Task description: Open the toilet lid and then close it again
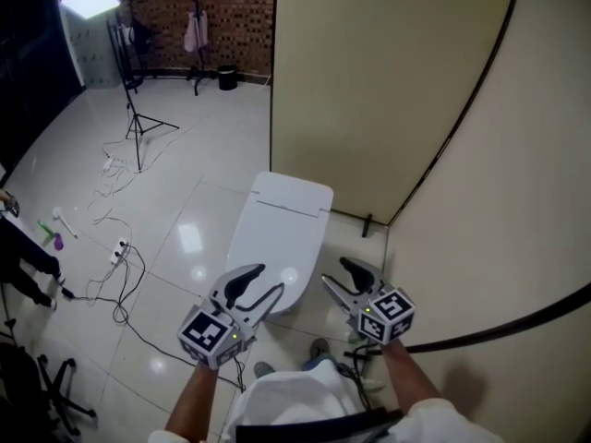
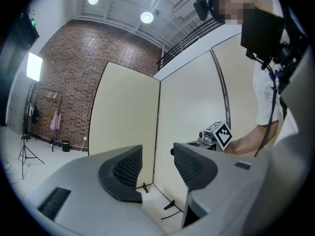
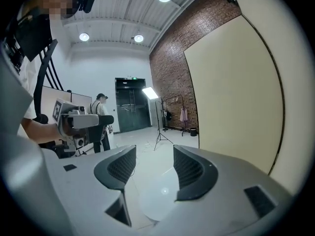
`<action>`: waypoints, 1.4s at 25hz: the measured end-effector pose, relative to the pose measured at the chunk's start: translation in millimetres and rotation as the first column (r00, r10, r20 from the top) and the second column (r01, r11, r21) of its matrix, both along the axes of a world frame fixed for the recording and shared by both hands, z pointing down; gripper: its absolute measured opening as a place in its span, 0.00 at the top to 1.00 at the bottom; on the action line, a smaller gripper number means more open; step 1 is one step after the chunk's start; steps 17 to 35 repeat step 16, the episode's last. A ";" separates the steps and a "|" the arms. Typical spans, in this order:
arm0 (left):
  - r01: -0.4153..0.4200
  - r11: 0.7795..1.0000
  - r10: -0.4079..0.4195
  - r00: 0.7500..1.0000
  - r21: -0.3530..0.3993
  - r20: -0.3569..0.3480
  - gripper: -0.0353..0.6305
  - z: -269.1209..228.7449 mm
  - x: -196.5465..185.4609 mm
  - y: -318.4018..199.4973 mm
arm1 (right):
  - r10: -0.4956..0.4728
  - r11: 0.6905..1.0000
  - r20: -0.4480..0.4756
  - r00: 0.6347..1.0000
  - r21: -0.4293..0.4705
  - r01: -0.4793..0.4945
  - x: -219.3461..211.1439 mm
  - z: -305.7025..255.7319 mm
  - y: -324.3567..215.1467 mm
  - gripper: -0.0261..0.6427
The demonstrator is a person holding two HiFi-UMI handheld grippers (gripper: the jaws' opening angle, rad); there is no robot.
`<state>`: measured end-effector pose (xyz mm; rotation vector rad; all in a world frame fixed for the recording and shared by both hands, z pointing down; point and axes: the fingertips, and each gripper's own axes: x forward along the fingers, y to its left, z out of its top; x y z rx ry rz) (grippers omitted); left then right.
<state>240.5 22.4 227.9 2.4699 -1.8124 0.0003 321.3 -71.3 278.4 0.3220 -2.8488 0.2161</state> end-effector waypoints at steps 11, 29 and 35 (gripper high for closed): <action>-0.001 1.000 0.002 1.000 0.007 -0.007 0.66 -4.4 3.7 2.9 | -0.013 1.000 -0.002 1.000 0.028 0.013 0.6 -9.7 4.5 0.59; -0.003 1.000 0.003 1.000 0.013 -0.002 0.66 -7.3 5.6 4.6 | -0.005 1.000 -0.001 1.000 0.030 0.005 2.7 -14.5 6.0 0.59; -0.003 1.000 0.003 1.000 0.013 -0.002 0.66 -7.3 5.6 4.6 | -0.005 1.000 -0.001 1.000 0.030 0.005 2.7 -14.5 6.0 0.59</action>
